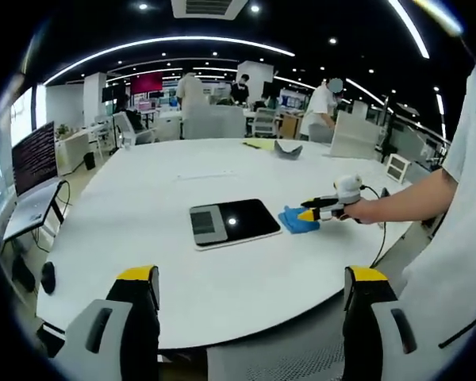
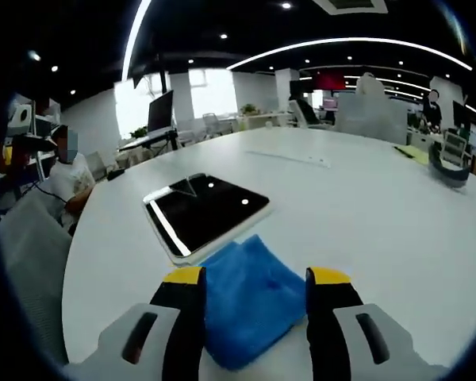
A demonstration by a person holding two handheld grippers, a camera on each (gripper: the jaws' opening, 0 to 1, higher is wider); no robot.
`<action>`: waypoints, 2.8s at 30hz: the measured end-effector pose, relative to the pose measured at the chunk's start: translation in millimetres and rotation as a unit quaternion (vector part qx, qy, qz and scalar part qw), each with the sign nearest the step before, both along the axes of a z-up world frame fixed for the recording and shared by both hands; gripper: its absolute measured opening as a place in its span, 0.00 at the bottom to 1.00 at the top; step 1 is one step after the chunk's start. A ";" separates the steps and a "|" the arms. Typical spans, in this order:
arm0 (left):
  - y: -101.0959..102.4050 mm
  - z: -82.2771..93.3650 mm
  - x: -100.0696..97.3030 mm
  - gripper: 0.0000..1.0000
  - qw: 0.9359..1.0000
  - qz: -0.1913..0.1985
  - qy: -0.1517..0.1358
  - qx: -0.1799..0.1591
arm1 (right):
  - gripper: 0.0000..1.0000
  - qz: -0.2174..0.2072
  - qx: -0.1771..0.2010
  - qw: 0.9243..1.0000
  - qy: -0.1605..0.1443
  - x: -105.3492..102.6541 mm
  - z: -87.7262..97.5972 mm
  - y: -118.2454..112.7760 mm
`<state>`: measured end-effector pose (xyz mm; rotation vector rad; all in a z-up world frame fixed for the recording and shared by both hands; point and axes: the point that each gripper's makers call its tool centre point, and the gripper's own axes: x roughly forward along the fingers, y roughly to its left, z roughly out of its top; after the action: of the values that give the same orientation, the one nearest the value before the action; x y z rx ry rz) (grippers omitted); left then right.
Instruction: Wipe the mirror surface with the cleaning cloth until all visible marks leave the cleaned area.
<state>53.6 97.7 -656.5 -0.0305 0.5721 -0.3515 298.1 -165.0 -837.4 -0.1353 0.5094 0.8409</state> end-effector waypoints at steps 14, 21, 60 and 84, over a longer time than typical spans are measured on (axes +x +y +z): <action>-6.9 -2.0 10.9 0.97 1.000 -0.006 0.006 0.013 | 0.50 0.016 -0.038 0.998 -0.039 -1.6 -9.2 0.8; -6.2 -6.0 11.1 0.97 1.000 -0.010 0.011 0.008 | 0.40 0.026 -0.028 0.998 -0.055 -3.3 -2.4 2.2; -9.0 -14.7 18.0 0.94 0.999 -0.033 0.015 0.010 | 0.05 0.062 -0.035 0.997 -0.033 -31.3 -12.1 21.5; 0.5 -18.7 15.6 0.92 0.999 -0.050 0.013 0.000 | 0.03 -0.012 -0.003 1.000 -0.004 -29.9 11.4 14.0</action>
<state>69.2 98.2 -675.2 -0.0067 0.6016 -0.4486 268.2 -151.0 -826.0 -0.1369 0.5046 0.8152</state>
